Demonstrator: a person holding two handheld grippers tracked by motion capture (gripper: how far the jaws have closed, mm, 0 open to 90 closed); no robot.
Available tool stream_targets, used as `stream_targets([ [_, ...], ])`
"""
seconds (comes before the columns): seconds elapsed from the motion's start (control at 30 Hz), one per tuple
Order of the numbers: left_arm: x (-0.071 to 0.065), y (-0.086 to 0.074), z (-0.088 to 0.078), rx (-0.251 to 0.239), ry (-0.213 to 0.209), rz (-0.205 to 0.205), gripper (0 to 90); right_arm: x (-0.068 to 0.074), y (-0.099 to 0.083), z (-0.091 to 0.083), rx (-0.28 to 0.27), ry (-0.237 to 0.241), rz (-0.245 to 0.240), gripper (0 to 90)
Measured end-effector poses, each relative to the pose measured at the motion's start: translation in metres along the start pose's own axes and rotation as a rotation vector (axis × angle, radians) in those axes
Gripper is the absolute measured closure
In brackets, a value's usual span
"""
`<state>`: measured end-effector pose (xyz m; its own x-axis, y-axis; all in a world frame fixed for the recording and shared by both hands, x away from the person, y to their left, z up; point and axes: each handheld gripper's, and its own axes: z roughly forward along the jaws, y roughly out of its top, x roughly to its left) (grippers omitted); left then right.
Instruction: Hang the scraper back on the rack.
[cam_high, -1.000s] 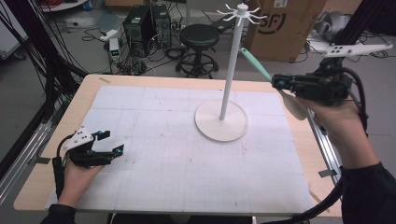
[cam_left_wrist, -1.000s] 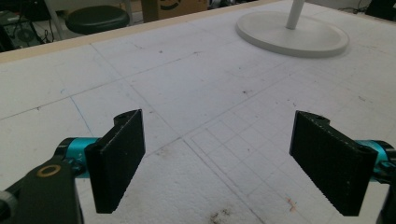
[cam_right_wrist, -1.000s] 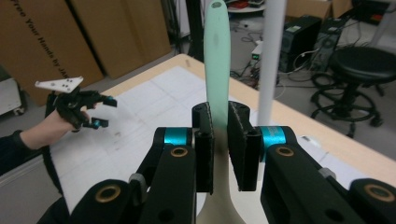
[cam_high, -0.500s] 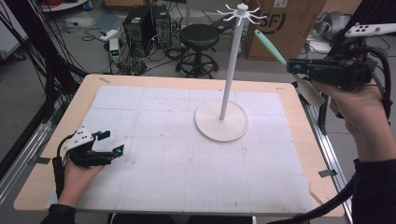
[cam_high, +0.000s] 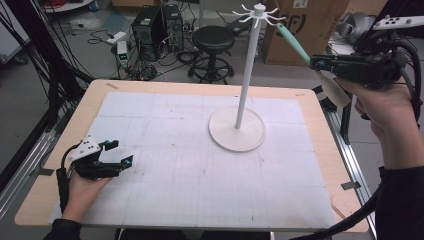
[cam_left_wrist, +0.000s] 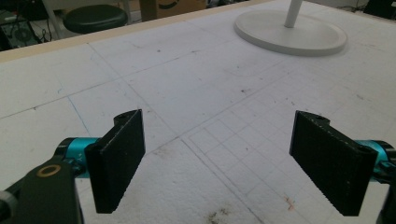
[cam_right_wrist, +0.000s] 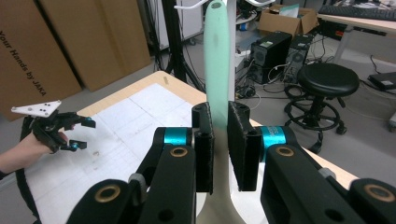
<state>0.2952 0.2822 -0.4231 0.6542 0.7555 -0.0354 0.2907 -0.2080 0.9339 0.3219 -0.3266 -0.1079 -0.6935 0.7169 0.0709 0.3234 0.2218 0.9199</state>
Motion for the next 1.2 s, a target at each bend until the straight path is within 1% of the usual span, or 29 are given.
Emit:
stream_targets([
  [0.1,0.000,0.000,0.000,0.001,-0.001,0.001,18.8,0.000,0.001,0.004,0.009,-0.010,0.002,81.2],
  [0.33,0.000,0.000,0.000,0.002,-0.004,-0.001,18.8,0.000,0.002,0.009,0.016,-0.018,-0.002,81.1],
  [0.4,0.000,0.000,0.000,0.000,-0.006,-0.001,18.8,0.000,0.002,0.009,0.013,-0.022,-0.004,81.1],
  [0.43,0.000,0.000,0.000,0.000,-0.003,0.001,18.8,-0.001,0.002,0.009,0.013,-0.024,0.005,81.1],
  [0.53,0.000,0.000,0.000,0.001,-0.004,0.002,18.8,-0.004,0.001,0.007,0.001,-0.032,0.010,81.1],
  [0.73,0.000,0.000,0.000,0.002,-0.004,0.000,18.8,-0.004,-0.001,0.008,0.012,-0.026,0.005,81.1],
  [0.8,0.000,0.000,0.000,0.002,-0.005,0.001,18.8,-0.003,-0.001,0.011,0.018,-0.016,0.006,81.1],
  [0.93,0.000,0.000,0.000,0.002,-0.003,-0.003,18.8,-0.001,-0.001,0.015,0.030,-0.012,-0.003,81.1],
  [1.2,0.000,0.000,0.001,0.004,-0.005,0.001,18.8,0.003,-0.001,0.025,0.051,-0.013,-0.009,81.0],
])
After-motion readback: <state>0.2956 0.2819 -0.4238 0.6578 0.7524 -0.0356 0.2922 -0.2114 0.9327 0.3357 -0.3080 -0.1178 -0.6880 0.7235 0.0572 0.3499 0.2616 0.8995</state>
